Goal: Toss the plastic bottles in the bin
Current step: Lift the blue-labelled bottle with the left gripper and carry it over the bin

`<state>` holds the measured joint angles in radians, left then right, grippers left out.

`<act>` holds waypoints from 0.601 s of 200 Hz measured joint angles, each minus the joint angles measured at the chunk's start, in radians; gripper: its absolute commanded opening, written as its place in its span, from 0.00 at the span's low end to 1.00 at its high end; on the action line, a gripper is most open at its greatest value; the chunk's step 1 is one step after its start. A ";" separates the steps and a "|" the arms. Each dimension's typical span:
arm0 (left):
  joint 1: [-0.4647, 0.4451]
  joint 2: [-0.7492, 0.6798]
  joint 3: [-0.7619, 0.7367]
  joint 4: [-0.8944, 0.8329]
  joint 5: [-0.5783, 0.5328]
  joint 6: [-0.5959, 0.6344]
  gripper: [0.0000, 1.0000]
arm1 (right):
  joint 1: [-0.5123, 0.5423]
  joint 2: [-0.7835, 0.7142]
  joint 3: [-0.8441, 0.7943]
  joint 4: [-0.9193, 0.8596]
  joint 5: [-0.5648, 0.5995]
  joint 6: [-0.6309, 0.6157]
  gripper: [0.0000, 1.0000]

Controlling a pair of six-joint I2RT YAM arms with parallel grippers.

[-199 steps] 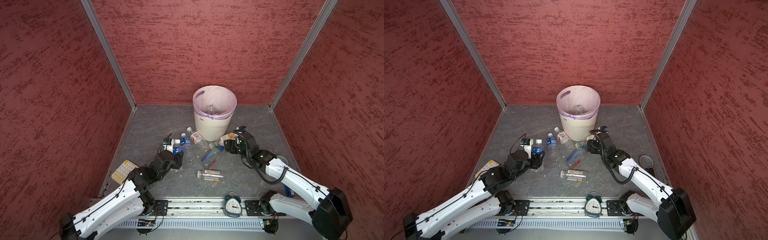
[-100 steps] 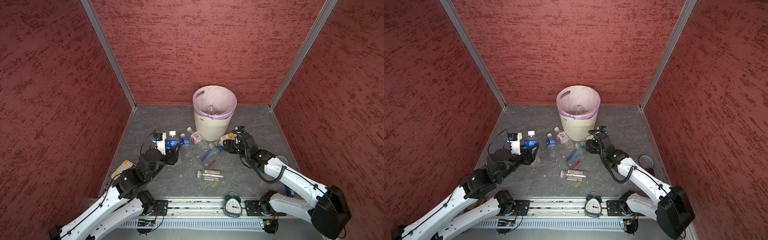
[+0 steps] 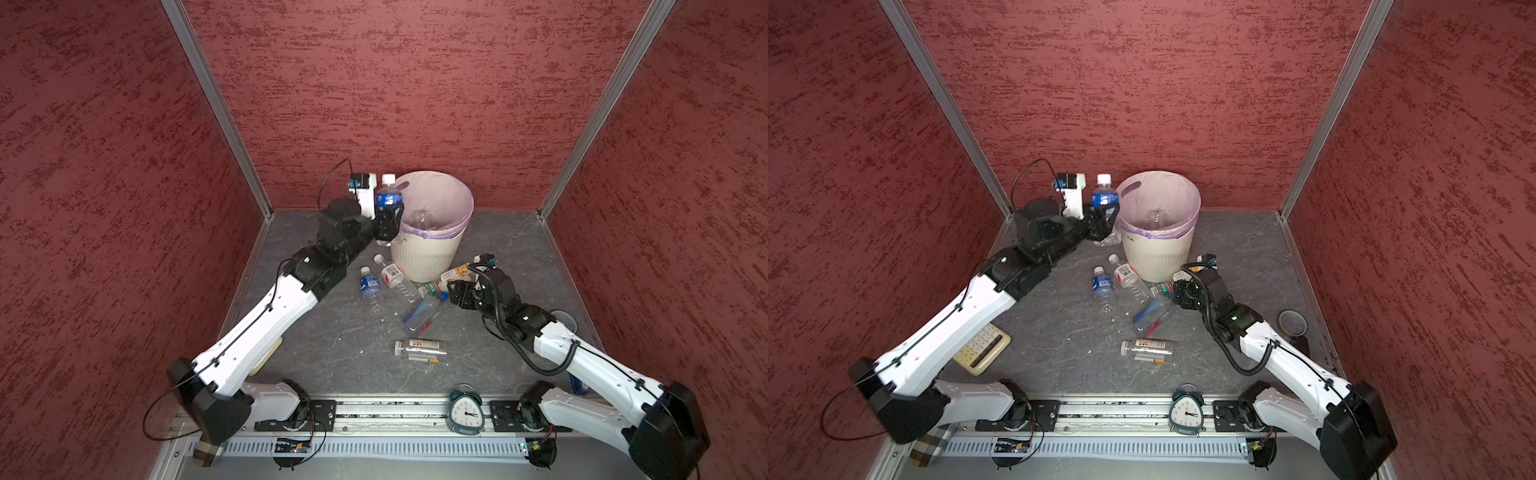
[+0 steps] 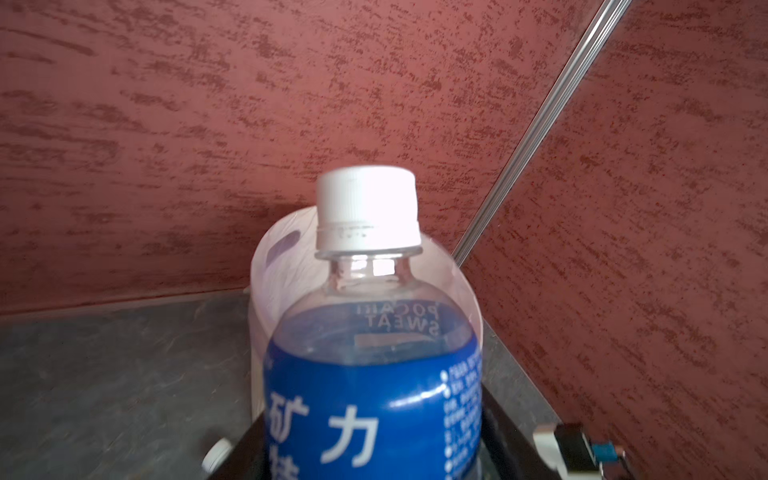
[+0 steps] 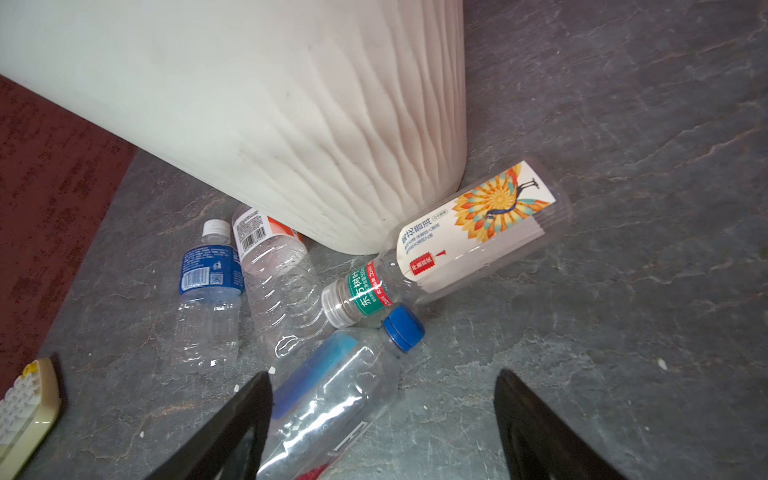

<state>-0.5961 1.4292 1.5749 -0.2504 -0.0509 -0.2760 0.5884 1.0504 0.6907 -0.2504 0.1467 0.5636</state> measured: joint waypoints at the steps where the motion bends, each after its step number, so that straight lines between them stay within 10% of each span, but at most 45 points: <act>1: 0.002 0.008 0.009 0.002 0.003 0.000 0.60 | 0.000 0.000 0.000 0.000 0.000 0.001 0.84; 24: 0.055 0.280 0.348 -0.005 0.089 -0.005 1.00 | 0.011 -0.034 -0.002 0.000 0.000 0.010 0.84; 57: 0.097 0.567 0.708 -0.108 0.146 -0.003 1.00 | 0.024 -0.088 -0.002 -0.010 0.003 0.021 0.85; 120: 0.103 0.451 0.525 -0.142 0.182 0.005 0.99 | 0.030 -0.098 -0.017 -0.045 0.019 0.040 0.90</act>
<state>-0.4927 1.8797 2.0995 -0.3923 0.1307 -0.2714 0.6186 0.9527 0.6735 -0.2951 0.1658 0.6033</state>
